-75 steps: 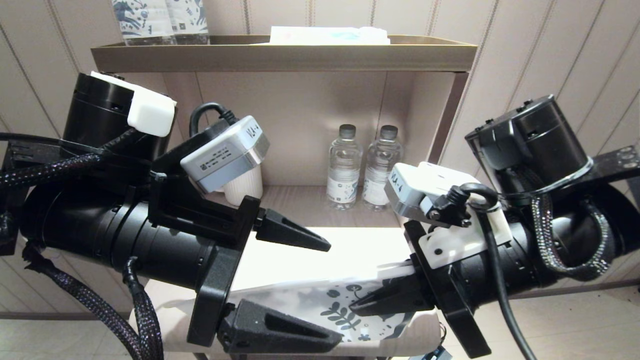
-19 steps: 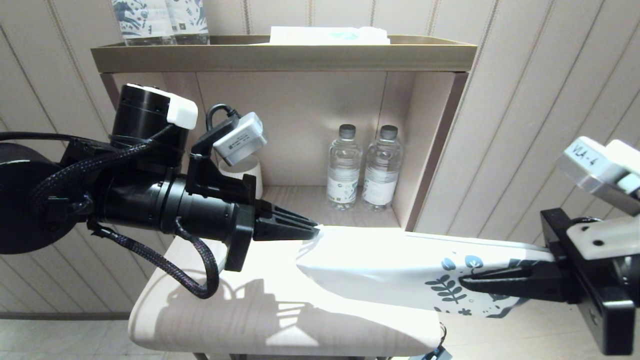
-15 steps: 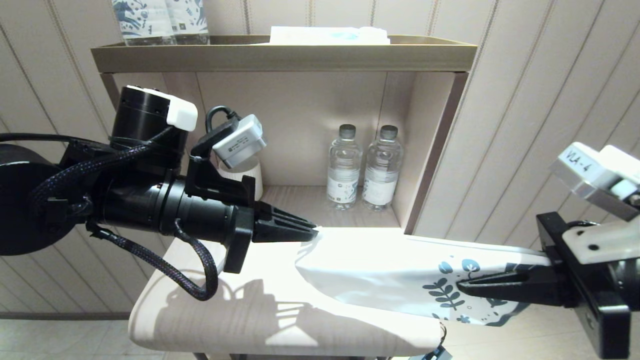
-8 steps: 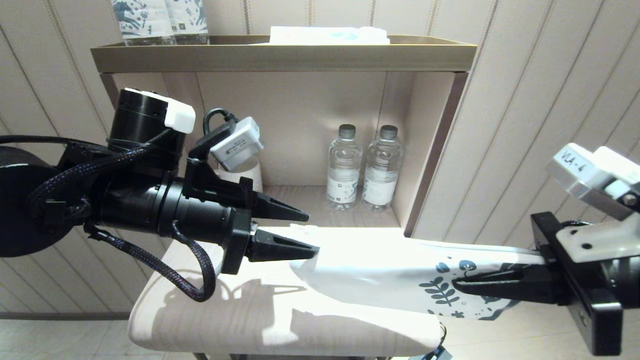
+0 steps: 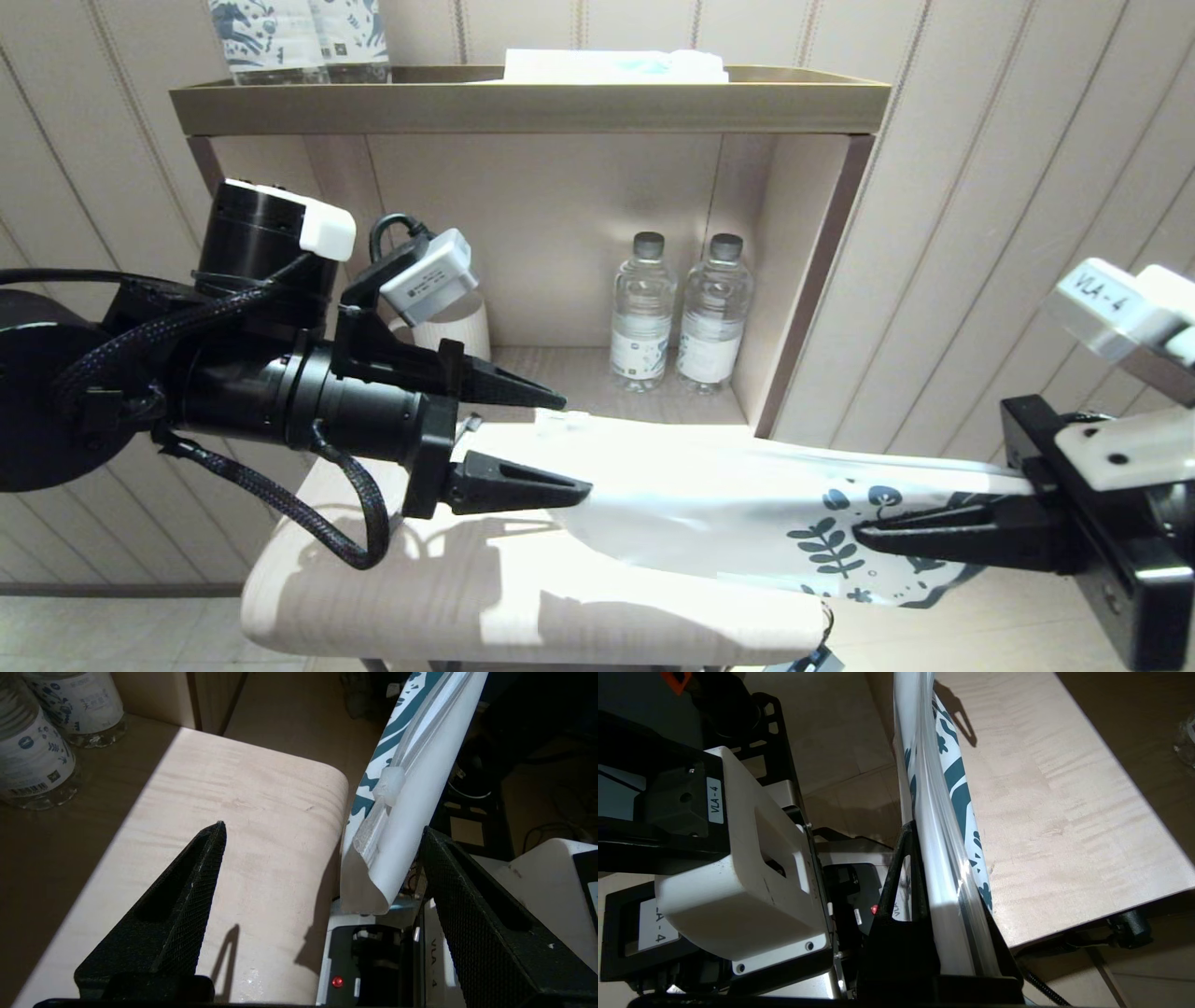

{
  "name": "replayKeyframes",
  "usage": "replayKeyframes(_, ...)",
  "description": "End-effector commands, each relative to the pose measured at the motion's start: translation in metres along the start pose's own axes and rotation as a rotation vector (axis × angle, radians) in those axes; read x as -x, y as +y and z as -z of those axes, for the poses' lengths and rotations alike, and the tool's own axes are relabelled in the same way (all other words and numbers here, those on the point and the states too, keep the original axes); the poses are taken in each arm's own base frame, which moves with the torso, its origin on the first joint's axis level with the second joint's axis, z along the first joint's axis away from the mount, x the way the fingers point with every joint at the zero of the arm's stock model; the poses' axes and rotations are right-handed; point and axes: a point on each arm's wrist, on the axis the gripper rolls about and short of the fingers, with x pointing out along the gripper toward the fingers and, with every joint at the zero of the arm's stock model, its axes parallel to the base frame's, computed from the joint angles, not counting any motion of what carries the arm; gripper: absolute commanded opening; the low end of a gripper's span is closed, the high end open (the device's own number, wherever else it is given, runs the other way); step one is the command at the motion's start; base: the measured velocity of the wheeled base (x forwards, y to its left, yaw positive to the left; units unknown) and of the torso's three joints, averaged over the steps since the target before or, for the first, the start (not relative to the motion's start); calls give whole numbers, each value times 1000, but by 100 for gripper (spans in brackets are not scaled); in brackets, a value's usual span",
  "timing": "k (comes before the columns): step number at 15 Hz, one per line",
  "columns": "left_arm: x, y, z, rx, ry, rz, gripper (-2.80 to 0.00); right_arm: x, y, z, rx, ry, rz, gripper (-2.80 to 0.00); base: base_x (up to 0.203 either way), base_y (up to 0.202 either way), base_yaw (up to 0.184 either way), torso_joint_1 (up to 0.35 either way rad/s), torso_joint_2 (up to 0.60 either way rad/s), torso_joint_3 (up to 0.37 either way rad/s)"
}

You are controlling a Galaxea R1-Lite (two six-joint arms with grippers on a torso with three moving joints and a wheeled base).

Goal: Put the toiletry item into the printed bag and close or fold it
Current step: Pick up a toothbrush

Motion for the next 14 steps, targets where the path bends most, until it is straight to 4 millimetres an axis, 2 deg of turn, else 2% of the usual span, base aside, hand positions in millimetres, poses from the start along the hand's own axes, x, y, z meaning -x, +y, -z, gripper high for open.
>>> replayKeyframes(1, 0, 0, 0, 1, 0, 6, 0, 0, 1, 0, 1, -2, -10, -280, 0, 0, 0, 0, 0, 0)
replayKeyframes(6, 0, 1, 1, 0, 2, 0, 0, -3, -2, -2, 12, -15, -6, -280, 0, 0, 0, 0, 0, 0)
replayKeyframes(9, 27, 6, 10, 41, 10, -111, 0, 9, -3, -1, 10, -33, 44, -280, 0, 0, 0, 0, 0, 0)
replayKeyframes(12, 53, -7, 21, 76, 39, -258, 0, 14, 0, -2, 17, -53, 34, -280, 0, 0, 0, 0, 0, 0)
replayKeyframes(13, 57, -11, 25, 89, 54, -292, -280, 15, 1, -3, 15, -57, 34, -280, 0, 0, 0, 0, 0, 0)
replayKeyframes(14, 60, -16, 30, 102, 71, -333, -280, 16, 2, -4, 13, -62, 35, -280, 0, 0, 0, 0, 0, 0)
